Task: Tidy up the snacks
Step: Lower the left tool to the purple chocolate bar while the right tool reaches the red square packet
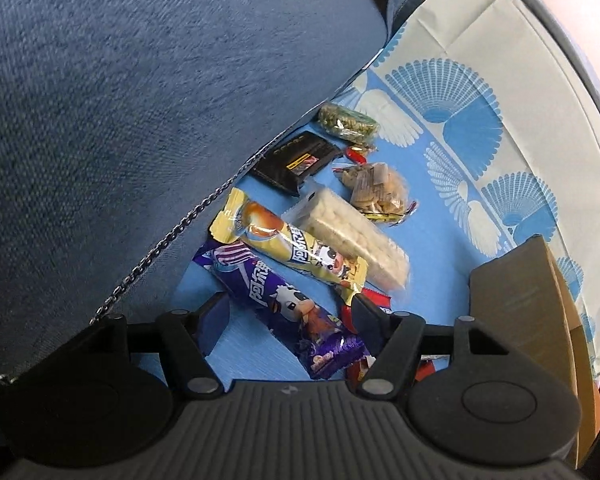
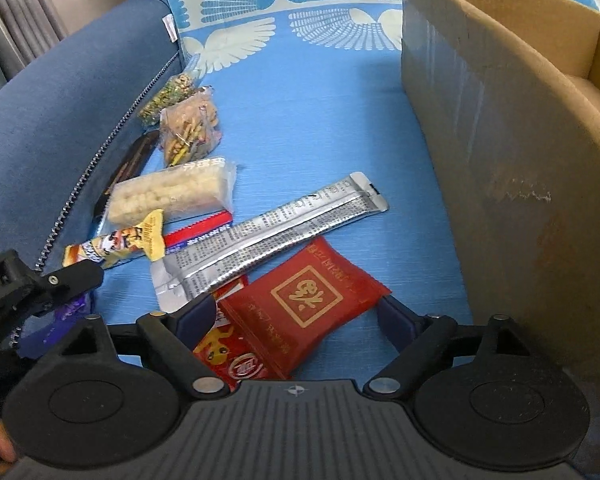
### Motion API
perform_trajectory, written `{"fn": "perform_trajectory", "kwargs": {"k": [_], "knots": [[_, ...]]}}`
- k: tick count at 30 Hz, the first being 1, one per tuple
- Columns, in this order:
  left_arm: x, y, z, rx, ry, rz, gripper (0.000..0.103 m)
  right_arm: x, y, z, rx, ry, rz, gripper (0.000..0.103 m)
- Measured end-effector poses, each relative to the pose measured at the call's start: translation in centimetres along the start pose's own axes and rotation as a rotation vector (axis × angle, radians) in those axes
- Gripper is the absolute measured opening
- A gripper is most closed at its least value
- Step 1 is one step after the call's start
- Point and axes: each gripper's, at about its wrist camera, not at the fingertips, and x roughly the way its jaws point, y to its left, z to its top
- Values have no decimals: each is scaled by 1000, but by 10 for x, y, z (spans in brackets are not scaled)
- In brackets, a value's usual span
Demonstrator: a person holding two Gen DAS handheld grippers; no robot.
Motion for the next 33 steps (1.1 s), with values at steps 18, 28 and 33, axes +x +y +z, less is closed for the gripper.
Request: {"fn": "perform_trajectory", "kwargs": {"k": [18, 28, 33], "knots": [[-29, -4, -6, 75, 110, -49, 19, -38, -5, -23, -207, -40, 114, 7], [-39, -2, -15, 150, 155, -35, 30, -34, -8, -9, -95, -95, 91, 72], [-34, 0, -16, 151, 151, -44, 30, -7, -11, 5, 23, -60, 40, 72]]}}
